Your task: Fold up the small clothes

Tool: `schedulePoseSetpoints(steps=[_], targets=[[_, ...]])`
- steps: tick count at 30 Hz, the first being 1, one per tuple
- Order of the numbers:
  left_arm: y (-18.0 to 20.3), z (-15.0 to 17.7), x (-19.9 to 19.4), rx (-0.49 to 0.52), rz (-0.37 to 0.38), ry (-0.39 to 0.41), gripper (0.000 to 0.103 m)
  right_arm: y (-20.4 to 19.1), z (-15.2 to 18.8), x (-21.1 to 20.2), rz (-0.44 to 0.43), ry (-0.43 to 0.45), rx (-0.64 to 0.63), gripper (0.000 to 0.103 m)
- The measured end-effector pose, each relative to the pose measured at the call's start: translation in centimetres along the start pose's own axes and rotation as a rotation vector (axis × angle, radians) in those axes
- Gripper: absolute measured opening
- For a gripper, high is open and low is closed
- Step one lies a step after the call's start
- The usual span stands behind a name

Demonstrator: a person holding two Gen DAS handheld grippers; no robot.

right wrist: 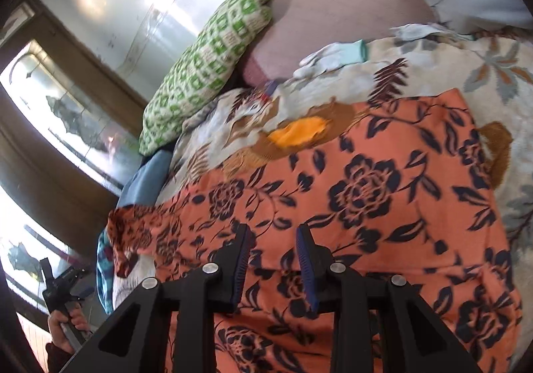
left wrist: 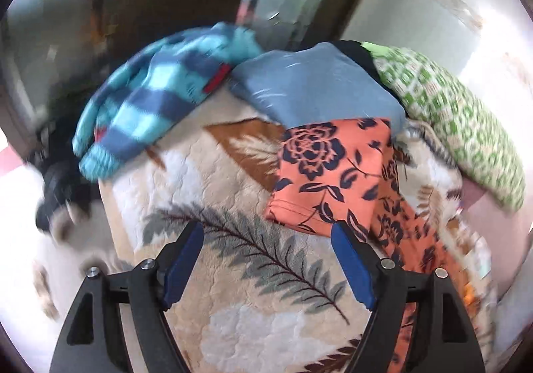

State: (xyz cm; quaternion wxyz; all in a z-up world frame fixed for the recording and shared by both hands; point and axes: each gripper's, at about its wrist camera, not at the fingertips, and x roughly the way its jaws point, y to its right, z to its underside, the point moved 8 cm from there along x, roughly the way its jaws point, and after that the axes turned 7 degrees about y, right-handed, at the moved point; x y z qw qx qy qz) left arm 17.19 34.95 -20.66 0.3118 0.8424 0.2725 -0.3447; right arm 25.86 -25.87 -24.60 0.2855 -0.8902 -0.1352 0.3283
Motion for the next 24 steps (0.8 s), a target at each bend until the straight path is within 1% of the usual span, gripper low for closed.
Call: schedulePoseSetpoints(steps=[2,3,5,7,8,9,10,12,15,17,18,21,22,23,24], targets=[[-0.6,-0.3,0.6,-0.088,0.035,-0.032,0.082,-0.5,0.7,0.3,0.000,-0.008,-0.018,0.031],[-0.4,-0.1,1.1,-0.095,0.042,-0.061,0.083,-0.5,0.9,0.5,-0.002,-0.013,-0.019,0.031],[0.1,1.2,2.1,-0.083,0.050,-0.126,0.083,-0.4,1.2,0.8,0.000,-0.021,-0.007,0.031],[0.3,2.3,3.0,-0.048,0.044,-0.133,0.083,-0.1,1.3,1.1,0.007,-0.028,0.006,0.031],[0.1,2.7,3.7,-0.029,0.027,-0.148,0.083,0.1,1.3,1.1,0.011,-0.027,0.013,0.031],[-0.4,2.9,4.2,-0.038,0.021,-0.167,0.083,0.3,1.2,1.2,0.012,-0.029,0.022,0.031],[-0.9,3.2,4.7,-0.071,0.026,-0.185,0.083,0.4,1.2,1.2,0.008,-0.032,0.032,0.031],[-1.8,2.9,5.6,-0.163,0.043,-0.188,0.083,0.8,1.0,1.4,0.000,-0.037,0.051,0.031],[-1.9,2.3,6.5,-0.205,0.053,-0.193,0.083,1.0,0.8,1.5,0.003,-0.037,0.055,0.031],[-1.1,1.7,7.3,-0.219,0.099,-0.195,0.083,1.0,0.7,1.6,0.001,-0.038,0.057,0.031],[-0.8,1.5,7.8,-0.218,0.109,-0.195,0.083,1.0,0.7,1.7,0.002,-0.039,0.056,0.031],[0.8,1.5,9.2,-0.184,0.168,-0.218,0.082,0.9,0.9,1.9,0.008,-0.045,0.045,0.031],[1.5,1.5,9.6,-0.170,0.193,-0.221,0.076,0.9,1.0,2.0,0.011,-0.048,0.042,0.031],[2.2,1.5,9.7,-0.152,0.219,-0.215,0.056,0.9,1.0,2.1,0.015,-0.049,0.040,0.031],[2.8,1.4,9.8,-0.116,0.236,-0.215,0.032,0.9,1.0,2.2,0.016,-0.049,0.039,0.031]])
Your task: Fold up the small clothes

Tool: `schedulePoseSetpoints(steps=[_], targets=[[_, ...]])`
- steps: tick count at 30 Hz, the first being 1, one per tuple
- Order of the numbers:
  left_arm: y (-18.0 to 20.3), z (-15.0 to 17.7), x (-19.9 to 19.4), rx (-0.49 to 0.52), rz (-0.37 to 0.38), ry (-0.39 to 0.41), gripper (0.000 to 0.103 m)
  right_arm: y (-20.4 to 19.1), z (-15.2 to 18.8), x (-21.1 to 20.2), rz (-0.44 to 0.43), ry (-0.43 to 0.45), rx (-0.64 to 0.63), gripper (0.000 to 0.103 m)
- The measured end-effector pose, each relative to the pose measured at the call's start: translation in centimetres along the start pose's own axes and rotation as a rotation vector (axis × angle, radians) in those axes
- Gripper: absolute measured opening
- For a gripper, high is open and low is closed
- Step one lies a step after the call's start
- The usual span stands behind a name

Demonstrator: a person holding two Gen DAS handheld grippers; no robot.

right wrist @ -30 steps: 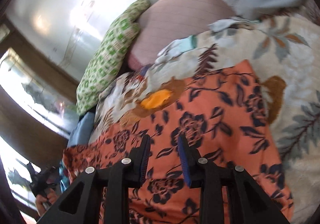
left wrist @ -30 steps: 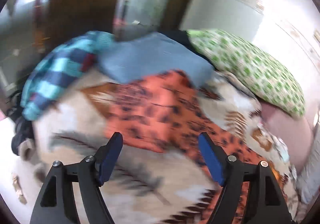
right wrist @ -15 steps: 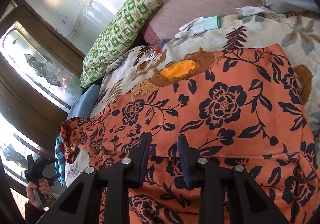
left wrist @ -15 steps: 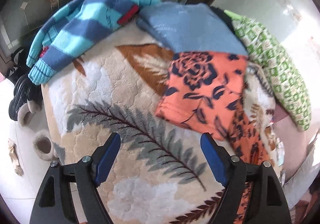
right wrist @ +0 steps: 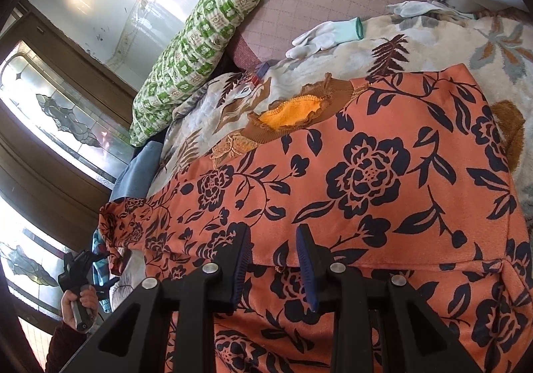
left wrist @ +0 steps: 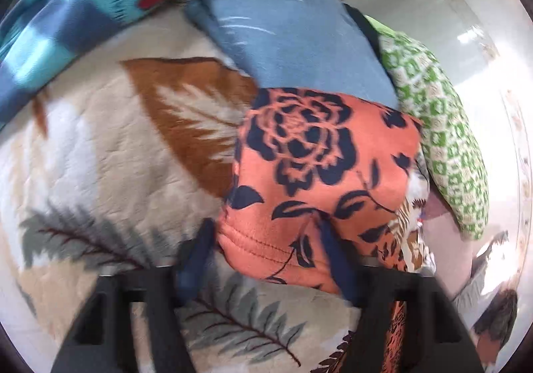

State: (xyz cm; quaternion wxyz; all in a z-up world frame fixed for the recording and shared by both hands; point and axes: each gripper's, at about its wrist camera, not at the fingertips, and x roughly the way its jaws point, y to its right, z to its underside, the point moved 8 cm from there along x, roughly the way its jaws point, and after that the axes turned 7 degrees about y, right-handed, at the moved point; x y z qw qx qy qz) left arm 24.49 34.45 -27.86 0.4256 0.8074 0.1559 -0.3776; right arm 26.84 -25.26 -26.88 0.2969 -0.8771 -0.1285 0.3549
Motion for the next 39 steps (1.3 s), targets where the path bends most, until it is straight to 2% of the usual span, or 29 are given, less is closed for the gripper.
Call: schedulePoseSetpoints(steps=[2,5,10,16,19,24,29,31,32,33,34,35,36,38,39], targets=[[1.1,0.3,0.5,0.078,0.012,-0.025,0.009,0.1,0.0,0.1,0.003,0.000,0.000,0.031],[2.1,0.4,0.1,0.127,0.032,-0.016,0.008,0.0,0.0,0.1,0.002,0.003,-0.001,0.031],[6.4,1.5,-1.7,0.150,0.151,-0.038,0.008,-0.2,-0.3,-0.2,-0.007,0.017,-0.006,0.031],[17.1,5.7,-4.6,0.293,0.314,-0.088,0.008,-0.9,-0.6,-0.7,-0.036,0.032,-0.009,0.031],[22.8,9.9,-5.9,0.368,0.390,-0.144,0.008,-1.1,-0.9,-1.2,-0.054,0.049,-0.009,0.031],[32.9,19.3,-5.9,0.496,0.497,-0.283,0.008,0.1,-2.5,-2.7,-0.059,0.108,0.045,0.031],[42.2,31.3,-5.0,0.611,0.581,-0.448,0.008,4.3,-5.1,-5.7,-0.024,0.220,0.174,0.031],[45.2,36.2,-4.8,0.673,0.613,-0.559,0.011,6.4,-6.1,-7.5,-0.005,0.276,0.232,0.031],[46.2,38.4,-4.9,0.722,0.613,-0.623,0.019,7.5,-6.5,-8.4,0.004,0.307,0.266,0.031],[46.7,39.6,-5.0,0.752,0.605,-0.658,0.031,8.8,-6.8,-9.3,0.013,0.337,0.309,0.031],[47.1,40.4,-5.3,0.777,0.601,-0.674,0.037,10.2,-7.0,-10.3,0.028,0.368,0.361,0.038],[47.4,40.4,-5.7,0.793,0.619,-0.659,0.045,11.5,-7.1,-11.2,0.042,0.397,0.407,0.047],[47.4,39.9,-6.4,0.813,0.647,-0.624,0.053,12.7,-7.1,-12.1,0.053,0.432,0.457,0.065],[47.0,38.2,-7.1,0.833,0.673,-0.562,0.066,14.7,-7.1,-13.6,0.038,0.491,0.550,0.068],[46.3,36.9,-7.4,0.824,0.683,-0.534,0.067,15.4,-7.2,-14.1,0.012,0.505,0.587,0.068]])
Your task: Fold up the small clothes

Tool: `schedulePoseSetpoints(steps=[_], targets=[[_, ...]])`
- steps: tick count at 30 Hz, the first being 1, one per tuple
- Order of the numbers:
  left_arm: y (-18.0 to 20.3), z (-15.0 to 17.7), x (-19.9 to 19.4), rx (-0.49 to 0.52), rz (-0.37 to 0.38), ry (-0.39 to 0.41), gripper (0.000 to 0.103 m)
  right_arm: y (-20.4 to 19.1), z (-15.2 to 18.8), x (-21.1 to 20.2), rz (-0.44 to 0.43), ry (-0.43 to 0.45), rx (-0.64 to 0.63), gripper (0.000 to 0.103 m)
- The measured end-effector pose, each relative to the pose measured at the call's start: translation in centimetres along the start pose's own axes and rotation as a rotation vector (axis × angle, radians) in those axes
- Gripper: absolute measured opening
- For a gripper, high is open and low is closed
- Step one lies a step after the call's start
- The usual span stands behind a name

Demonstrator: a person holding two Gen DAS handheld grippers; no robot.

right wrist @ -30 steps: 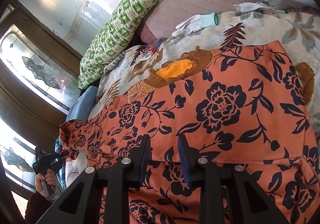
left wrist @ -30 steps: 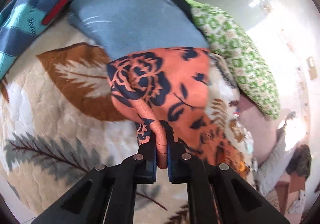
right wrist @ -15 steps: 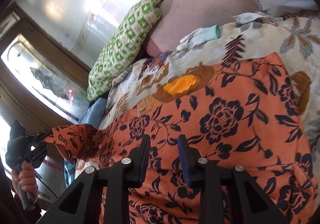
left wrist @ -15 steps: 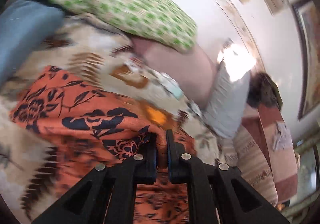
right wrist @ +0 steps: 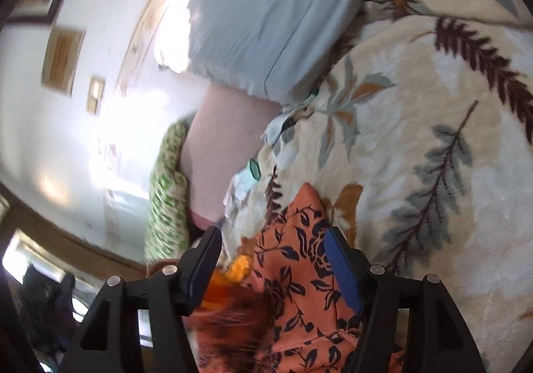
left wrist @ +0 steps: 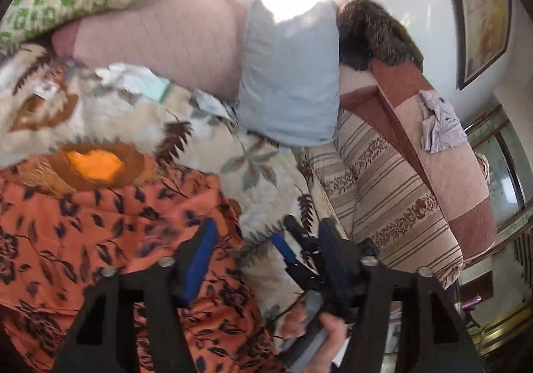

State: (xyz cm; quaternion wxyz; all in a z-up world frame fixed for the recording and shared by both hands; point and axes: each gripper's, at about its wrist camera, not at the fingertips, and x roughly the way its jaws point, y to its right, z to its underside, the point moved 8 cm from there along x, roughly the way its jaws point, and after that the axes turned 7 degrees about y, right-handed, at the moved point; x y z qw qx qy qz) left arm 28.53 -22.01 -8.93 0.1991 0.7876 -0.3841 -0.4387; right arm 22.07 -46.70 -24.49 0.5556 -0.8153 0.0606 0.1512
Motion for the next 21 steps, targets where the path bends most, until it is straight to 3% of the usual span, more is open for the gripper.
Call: schedulePoseSetpoints(steps=[3,7,11,14,17,21], targets=[[-3.7,-0.9,-3.3,-0.035,-0.028,0.077,0.068,0.4,-0.5,0.0,-0.012,-0.012,0.027,0.068],[-12.2,-0.3,-7.7,-0.052,-0.241,0.161,0.068,-0.9,2.4,2.0,-0.053,-0.182,-0.001,0.068],[-22.5,2.6,-10.8,-0.163,-0.481,0.195,0.068,-0.6,4.6,2.8,-0.012,-0.256,-0.004,0.068],[-27.1,5.4,-11.2,-0.223,-0.552,0.193,0.068,0.1,4.6,2.1,0.043,-0.248,-0.004,0.068],[-28.9,7.4,-10.1,-0.214,-0.614,0.185,0.068,0.8,4.3,1.0,0.100,-0.229,-0.011,0.068],[-30.2,9.6,-8.3,-0.150,-0.705,0.131,0.068,-1.7,3.0,0.3,0.126,-0.126,-0.216,0.069]])
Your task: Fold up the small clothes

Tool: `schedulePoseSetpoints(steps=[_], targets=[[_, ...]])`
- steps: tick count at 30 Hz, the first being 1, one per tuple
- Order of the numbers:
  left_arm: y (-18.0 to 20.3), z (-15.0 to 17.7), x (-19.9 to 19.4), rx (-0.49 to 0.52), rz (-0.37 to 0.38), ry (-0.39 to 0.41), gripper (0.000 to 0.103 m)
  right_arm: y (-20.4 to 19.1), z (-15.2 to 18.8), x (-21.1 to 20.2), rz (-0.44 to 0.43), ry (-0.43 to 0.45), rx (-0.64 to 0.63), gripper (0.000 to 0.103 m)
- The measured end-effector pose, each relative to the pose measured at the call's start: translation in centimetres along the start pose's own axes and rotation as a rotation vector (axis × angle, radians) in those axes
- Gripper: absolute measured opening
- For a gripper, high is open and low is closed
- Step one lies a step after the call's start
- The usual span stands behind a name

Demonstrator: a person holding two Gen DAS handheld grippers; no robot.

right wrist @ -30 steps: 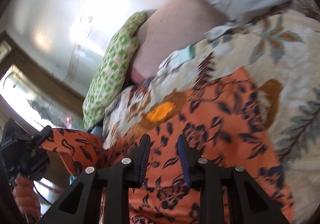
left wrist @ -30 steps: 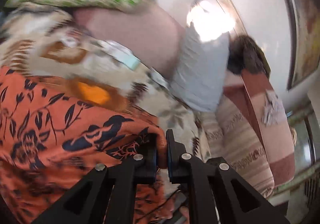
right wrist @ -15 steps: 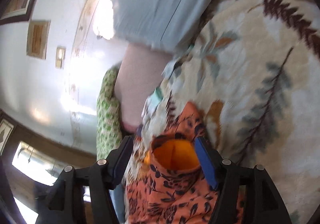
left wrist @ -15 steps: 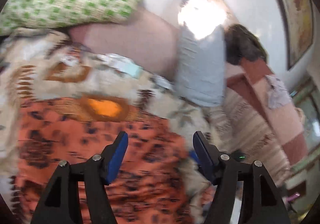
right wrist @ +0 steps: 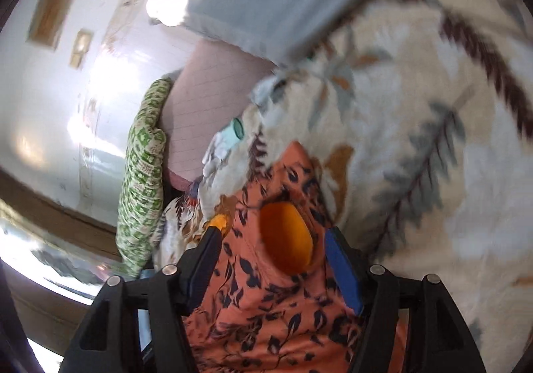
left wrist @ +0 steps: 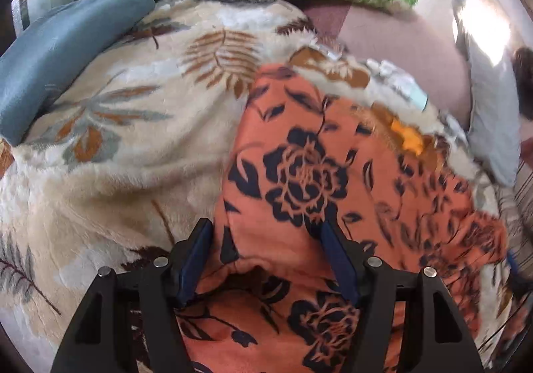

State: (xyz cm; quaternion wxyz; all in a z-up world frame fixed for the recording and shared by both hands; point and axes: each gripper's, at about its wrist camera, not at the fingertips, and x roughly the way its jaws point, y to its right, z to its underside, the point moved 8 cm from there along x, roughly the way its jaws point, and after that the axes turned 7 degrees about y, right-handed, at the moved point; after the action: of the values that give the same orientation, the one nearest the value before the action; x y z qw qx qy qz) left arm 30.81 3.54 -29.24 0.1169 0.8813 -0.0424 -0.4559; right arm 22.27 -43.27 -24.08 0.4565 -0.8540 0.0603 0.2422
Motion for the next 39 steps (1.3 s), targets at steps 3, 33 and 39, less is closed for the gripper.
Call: schedulePoseSetpoints(steps=[3,33,39], targets=[[-0.3,0.3,-0.2,0.027,0.008,-0.005,0.068,-1.7,0.0,1.7,-0.048,-0.020,-0.056,0.071],[-3.8,-2.0,-2.1,-0.097,0.082,0.118,0.068,-10.0,3.5,3.3,0.136,-0.102,-0.501,0.010],[-4.1,-2.2,-1.9,-0.099,0.056,0.124,0.068,-18.0,10.4,11.8,0.126,-0.302,-0.710,0.012]])
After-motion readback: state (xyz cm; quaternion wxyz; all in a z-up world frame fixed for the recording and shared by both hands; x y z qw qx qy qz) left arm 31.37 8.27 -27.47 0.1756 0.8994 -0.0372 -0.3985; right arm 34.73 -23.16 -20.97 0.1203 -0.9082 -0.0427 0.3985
